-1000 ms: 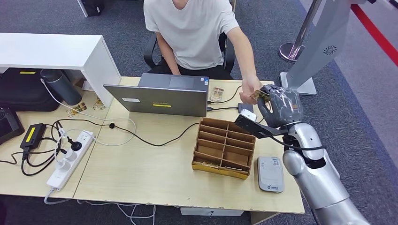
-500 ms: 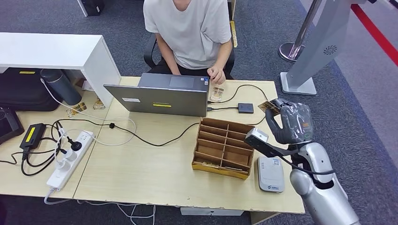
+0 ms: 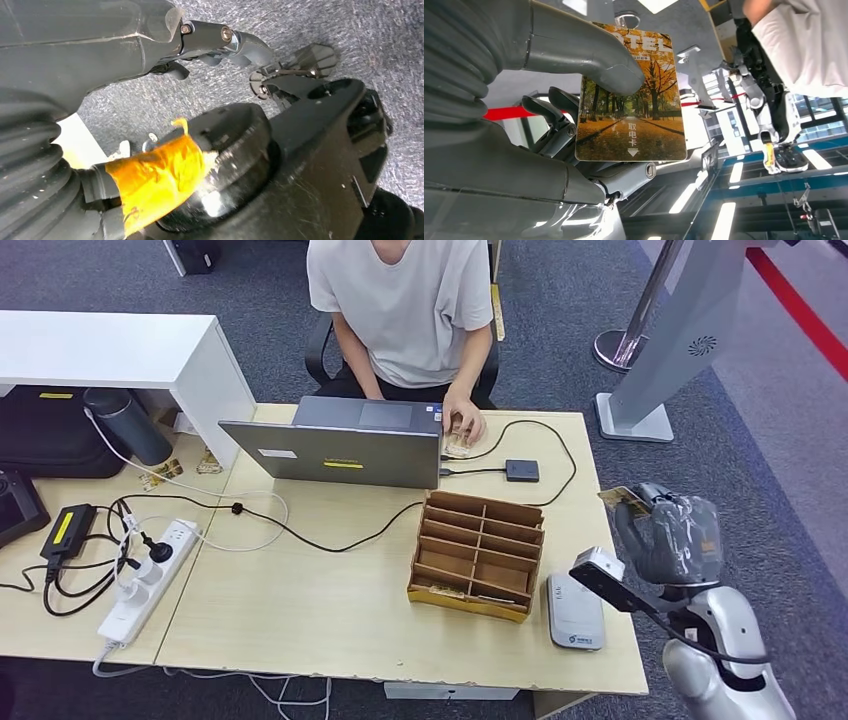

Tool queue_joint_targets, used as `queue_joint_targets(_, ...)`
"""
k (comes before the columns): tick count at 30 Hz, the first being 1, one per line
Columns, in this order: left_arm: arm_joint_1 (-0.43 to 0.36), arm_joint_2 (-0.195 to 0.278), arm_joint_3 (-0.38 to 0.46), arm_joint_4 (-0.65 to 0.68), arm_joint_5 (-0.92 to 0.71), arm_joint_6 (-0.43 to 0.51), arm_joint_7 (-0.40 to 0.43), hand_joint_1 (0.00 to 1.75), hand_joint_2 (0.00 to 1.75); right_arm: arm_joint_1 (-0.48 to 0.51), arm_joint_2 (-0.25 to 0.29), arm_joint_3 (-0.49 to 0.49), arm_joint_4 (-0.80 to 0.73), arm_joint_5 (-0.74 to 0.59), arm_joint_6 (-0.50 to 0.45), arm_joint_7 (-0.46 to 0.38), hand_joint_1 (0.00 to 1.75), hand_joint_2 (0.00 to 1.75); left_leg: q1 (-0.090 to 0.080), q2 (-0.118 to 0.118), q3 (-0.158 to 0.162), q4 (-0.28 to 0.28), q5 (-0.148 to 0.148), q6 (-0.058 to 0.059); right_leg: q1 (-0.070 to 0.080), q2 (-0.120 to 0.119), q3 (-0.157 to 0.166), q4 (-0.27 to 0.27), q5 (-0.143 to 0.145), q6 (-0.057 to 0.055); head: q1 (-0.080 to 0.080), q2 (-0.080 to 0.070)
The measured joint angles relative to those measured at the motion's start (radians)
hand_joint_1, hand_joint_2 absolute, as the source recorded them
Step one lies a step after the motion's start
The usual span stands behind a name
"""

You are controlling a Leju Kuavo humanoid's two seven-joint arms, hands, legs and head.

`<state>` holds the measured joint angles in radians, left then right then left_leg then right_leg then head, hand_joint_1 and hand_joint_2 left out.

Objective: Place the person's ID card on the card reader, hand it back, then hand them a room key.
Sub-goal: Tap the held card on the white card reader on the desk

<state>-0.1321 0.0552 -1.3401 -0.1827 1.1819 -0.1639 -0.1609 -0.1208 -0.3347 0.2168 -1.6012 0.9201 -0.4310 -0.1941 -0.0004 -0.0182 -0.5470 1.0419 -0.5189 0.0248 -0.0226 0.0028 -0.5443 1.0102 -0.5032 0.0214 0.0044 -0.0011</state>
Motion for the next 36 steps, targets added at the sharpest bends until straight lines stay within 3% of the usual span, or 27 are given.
queue_joint_targets(7,0.000,0.011,0.000,0.000,-0.013,0.003,0.005,0.00,1.75,0.042,-0.002,-0.028,-0.027,0.013,-0.004,-0.018,1.75,1.75,0.000,0.000,0.000,0.000,0.000,0.000,0.000,0.000,0.000,0.000,0.000,0.000,0.000,0.000)
queue_joint_targets(15,-0.010,0.013,0.000,0.000,-0.027,0.014,0.028,0.00,1.75,0.095,0.012,-0.005,-0.017,0.128,-0.041,-0.041,1.75,1.75,0.000,0.000,0.000,0.000,0.000,0.000,0.000,0.000,0.000,0.000,0.000,0.000,0.000,0.000)
queue_joint_targets(36,-0.027,0.013,-0.002,0.000,-0.036,0.023,0.067,0.00,1.75,0.163,0.028,0.083,0.145,0.258,-0.101,0.042,1.75,1.75,0.000,0.000,0.000,0.000,0.000,0.000,0.000,0.000,0.000,0.000,0.000,0.000,0.000,0.000)
